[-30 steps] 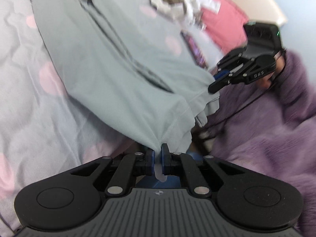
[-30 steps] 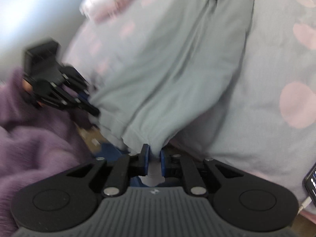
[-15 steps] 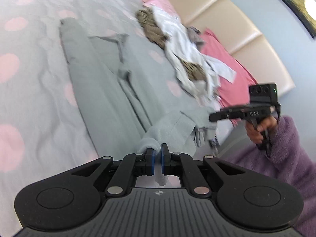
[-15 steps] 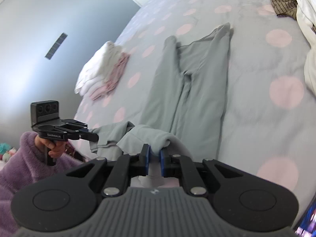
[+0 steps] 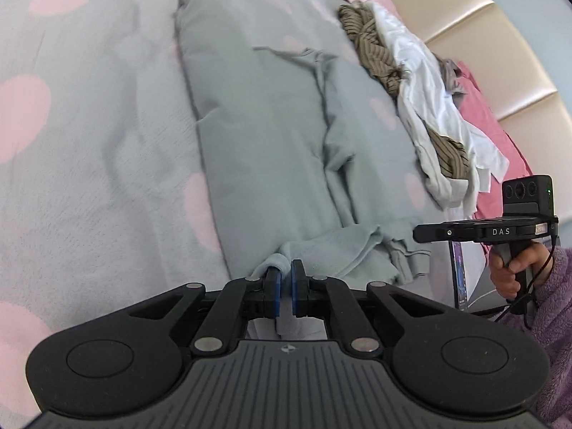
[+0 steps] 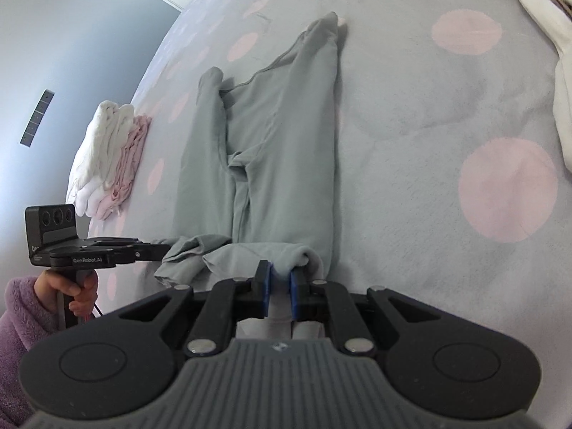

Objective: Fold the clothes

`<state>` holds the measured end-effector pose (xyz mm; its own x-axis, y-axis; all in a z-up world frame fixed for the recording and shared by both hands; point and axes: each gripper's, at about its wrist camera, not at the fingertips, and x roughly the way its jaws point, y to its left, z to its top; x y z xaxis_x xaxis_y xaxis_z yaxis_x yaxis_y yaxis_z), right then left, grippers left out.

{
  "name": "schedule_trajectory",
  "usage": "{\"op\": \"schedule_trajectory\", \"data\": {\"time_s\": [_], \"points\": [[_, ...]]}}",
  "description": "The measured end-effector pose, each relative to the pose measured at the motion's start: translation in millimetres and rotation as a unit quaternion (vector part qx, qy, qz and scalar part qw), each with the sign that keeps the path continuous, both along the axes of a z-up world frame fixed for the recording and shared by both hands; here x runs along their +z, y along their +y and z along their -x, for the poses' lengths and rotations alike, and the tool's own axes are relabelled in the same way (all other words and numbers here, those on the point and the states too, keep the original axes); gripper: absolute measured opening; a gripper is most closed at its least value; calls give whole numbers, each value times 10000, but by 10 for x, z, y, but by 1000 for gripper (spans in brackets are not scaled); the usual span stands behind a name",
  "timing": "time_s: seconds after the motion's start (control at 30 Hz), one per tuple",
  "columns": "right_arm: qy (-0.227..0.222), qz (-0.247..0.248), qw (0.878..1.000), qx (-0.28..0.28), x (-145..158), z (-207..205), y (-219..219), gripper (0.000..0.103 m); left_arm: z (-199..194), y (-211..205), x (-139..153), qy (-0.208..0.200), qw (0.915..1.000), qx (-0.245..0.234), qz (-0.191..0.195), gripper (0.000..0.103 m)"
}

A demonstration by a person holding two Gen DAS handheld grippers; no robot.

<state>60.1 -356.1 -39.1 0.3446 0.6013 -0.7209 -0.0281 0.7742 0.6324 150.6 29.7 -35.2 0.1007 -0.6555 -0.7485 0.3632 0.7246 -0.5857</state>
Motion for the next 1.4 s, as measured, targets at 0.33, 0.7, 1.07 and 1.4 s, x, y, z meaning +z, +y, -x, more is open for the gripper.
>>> {"op": "schedule_trajectory", "data": {"time_s": [0.33,0.7,1.07,1.4], "points": [[-162,783,9968,-23,259,23,156,62,193,-58,302,-351,9989,37,-300,43],[-1294,1607,9783,-197,951,670,494,63,1072,-160,955,-1896,9794,68,-687,38],[-1479,2273,9625,-68,674,1214,864,16,1691,-575,770,-2344,9687,-102,-815,33],[-1331,2591,9556,440,136,1025,1011,12,1471,-736,122,-1926,9708,-271,-1405,22]]}}
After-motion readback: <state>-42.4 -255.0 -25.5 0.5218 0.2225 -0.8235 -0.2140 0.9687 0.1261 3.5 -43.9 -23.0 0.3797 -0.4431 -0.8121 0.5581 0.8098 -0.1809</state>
